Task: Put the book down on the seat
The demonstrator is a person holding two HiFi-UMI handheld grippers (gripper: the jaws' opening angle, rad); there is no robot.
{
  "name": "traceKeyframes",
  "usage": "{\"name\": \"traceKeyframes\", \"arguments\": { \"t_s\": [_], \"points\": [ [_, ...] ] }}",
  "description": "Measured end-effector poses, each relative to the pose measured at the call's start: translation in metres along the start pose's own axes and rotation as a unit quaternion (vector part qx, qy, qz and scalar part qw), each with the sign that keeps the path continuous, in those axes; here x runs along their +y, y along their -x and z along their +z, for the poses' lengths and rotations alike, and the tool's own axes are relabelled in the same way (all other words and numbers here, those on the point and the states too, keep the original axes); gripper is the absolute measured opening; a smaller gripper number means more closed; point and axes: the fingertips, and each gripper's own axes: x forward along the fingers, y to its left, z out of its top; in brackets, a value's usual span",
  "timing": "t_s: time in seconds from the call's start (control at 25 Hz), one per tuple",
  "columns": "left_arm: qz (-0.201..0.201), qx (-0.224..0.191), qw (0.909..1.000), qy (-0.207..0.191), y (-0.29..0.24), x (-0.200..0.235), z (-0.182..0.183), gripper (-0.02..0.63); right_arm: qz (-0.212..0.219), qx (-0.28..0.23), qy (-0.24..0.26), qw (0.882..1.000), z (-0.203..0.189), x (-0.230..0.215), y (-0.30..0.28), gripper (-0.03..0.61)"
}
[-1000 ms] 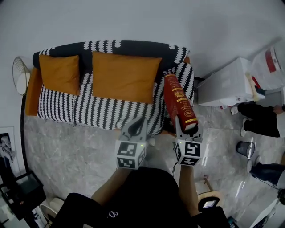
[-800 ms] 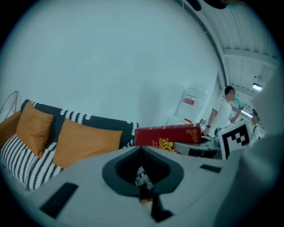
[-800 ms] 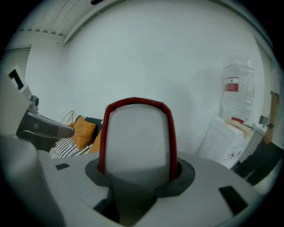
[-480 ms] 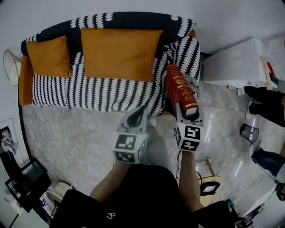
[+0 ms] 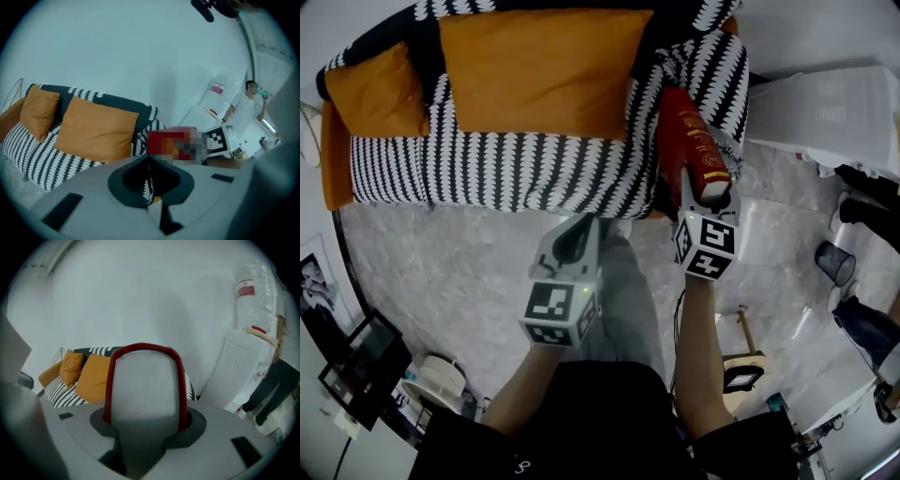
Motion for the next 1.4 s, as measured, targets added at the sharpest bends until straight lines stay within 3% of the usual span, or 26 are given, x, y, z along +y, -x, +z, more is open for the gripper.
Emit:
{"name": "traceKeyframes", "arguments": {
  "t_s": [0.2,0.48,0.76,1.12,1.4],
  "points": [
    [0.000,0.016,0.9999,-0.004,-0.025,0.013,-0.013,0.012,-0.018,-0.029,-0.025,0.999,0.007,-0.013,-0.048,0.227],
    [-0.002,0.028,0.9994,0.021,-0.036,0.027,-0.040,0.012,-0.060,-0.072,-0.047,0.995,0.000,-0.017,-0.098,0.229],
    [0.003,0.014,0.9997,0.018,-0.048,0.036,-0.035,0.012,-0.060,-0.062,-0.019,0.996,-0.034,-0.008,-0.110,0.232],
    [-0.006,0.014,0.9998,0.009,-0.049,0.032,-0.042,0.012,-0.066,-0.016,0.005,0.998,-0.072,-0.001,-0.100,0.249],
    [-0.014,0.017,0.9997,-0.003,-0.044,0.027,-0.049,0.012,-0.061,0.061,-0.002,0.996,-0.118,0.002,-0.090,0.295]
  ]
}}
